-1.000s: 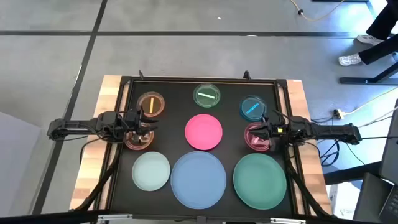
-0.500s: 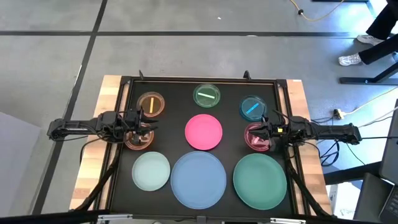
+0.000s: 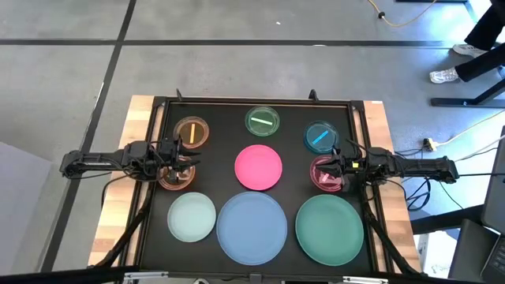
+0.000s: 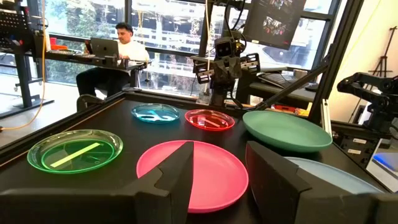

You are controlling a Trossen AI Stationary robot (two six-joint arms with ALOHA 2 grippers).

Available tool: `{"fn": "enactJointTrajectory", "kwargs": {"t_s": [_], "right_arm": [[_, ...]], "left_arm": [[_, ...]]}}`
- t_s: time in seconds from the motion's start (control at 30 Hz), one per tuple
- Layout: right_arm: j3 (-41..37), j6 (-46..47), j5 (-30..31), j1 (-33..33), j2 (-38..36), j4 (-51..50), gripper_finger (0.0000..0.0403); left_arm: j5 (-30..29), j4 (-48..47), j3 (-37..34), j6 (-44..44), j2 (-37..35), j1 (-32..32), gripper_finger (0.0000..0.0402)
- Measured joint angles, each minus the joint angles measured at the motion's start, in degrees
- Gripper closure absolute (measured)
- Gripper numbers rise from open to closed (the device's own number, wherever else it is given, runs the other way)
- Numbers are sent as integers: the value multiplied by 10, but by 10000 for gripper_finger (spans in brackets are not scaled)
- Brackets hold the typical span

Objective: Stack plastic plates

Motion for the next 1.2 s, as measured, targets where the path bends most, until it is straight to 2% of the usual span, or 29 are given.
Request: {"fn": "enactJointTrajectory", "kwargs": {"t_s": [0.23,0.37,0.47,0.63,0.73,0.83,0.87,1.0,1.2], "right_arm": [[0,0,0,0,0,0,378],[0,0,0,0,0,0,378],[0,0,10,0,0,5,378],[0,-11,19,0,0,6,378],[0,-29,61,0,0,4,378],[0,-22,139,0,0,21,378],[0,-23,145,0,0,27,378],[0,-58,96,0,0,61,378],[0,-94,90,0,1,73,378]], "left_arm": [[-1,2,0,4,0,0,260],[-37,11,0,54,0,1,260],[-63,45,0,61,0,1,260],[-71,125,0,62,0,0,260],[-88,166,0,80,0,1,260],[-75,187,0,100,2,1,260],[-70,191,0,102,7,1,260],[-73,208,0,93,38,1,260],[-75,271,7,63,135,1,260]]}}
